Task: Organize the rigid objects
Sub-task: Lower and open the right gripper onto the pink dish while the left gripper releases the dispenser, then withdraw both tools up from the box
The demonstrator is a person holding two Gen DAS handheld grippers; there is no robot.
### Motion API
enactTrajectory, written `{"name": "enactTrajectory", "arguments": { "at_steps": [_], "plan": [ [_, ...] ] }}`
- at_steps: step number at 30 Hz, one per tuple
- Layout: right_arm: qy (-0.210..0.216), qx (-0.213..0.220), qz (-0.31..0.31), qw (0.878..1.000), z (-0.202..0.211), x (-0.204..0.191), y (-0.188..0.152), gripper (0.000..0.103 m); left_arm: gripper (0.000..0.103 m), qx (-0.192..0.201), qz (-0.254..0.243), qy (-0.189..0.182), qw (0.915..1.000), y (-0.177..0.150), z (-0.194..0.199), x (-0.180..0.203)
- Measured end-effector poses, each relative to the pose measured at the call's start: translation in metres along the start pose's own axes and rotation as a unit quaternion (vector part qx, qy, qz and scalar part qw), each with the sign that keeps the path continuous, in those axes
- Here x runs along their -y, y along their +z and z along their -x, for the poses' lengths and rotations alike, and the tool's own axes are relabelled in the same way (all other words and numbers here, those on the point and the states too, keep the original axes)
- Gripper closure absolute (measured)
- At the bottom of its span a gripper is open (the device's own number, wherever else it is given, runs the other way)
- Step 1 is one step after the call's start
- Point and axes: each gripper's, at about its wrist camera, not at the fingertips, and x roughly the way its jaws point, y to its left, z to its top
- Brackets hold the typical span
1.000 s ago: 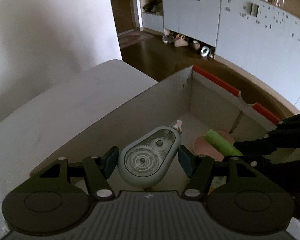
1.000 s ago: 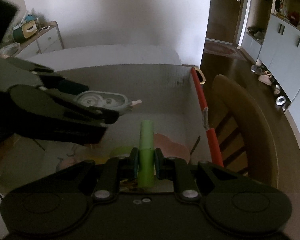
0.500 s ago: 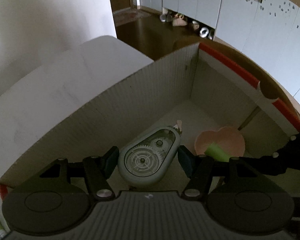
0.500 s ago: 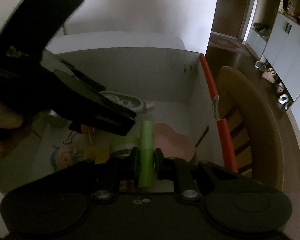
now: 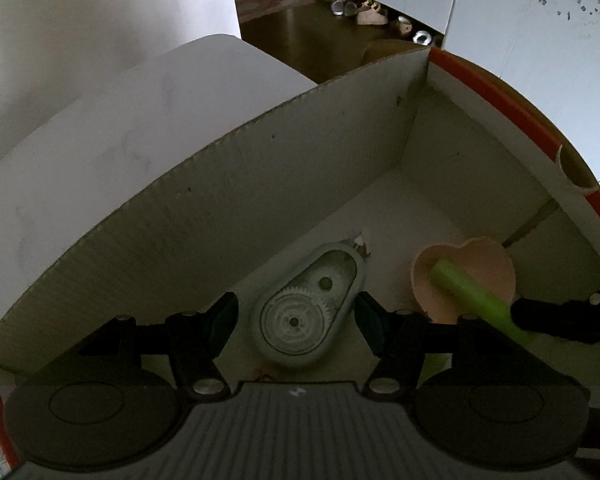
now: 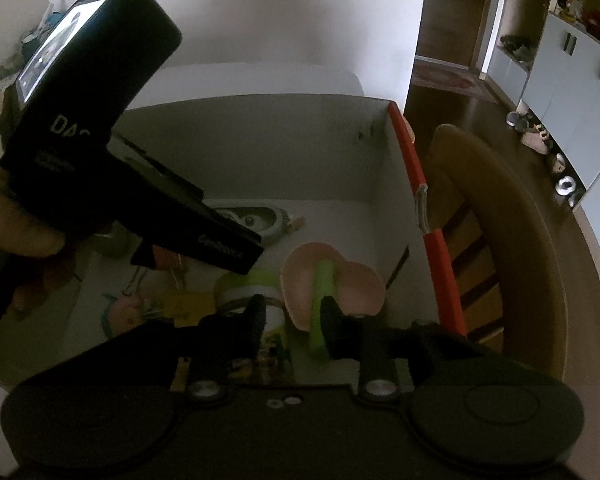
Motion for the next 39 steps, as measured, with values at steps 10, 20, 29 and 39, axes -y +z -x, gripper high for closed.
{"name": "enactTrajectory", "arguments": {
  "at_steps": [10, 20, 29, 39],
  "plan": [
    [0.002, 0.014, -0.004, 1.0, 0.013, -0.001, -0.001, 0.059, 0.037, 0.028, -0.004, -0.002, 0.9996, -0.005, 0.025, 0.005],
    [0.019, 0.041, -0.01, 0.999, 0.039, -0.002, -0.002, 0.049, 0.037, 0.071, -0.001, -0.005, 0.9974, -0.022, 0.065, 0.004],
    [0.032, 0.063, -0.013, 0.997, 0.06, -0.01, -0.006, 0.041, 0.037, 0.104, 0.02, -0.004, 0.9944, -0.04, 0.098, -0.007],
    [0.045, 0.085, -0.005, 0.995, 0.083, -0.027, -0.009, 0.031, 0.037, 0.135, 0.05, -0.02, 0.9894, -0.063, 0.132, -0.012]
  ]
}}
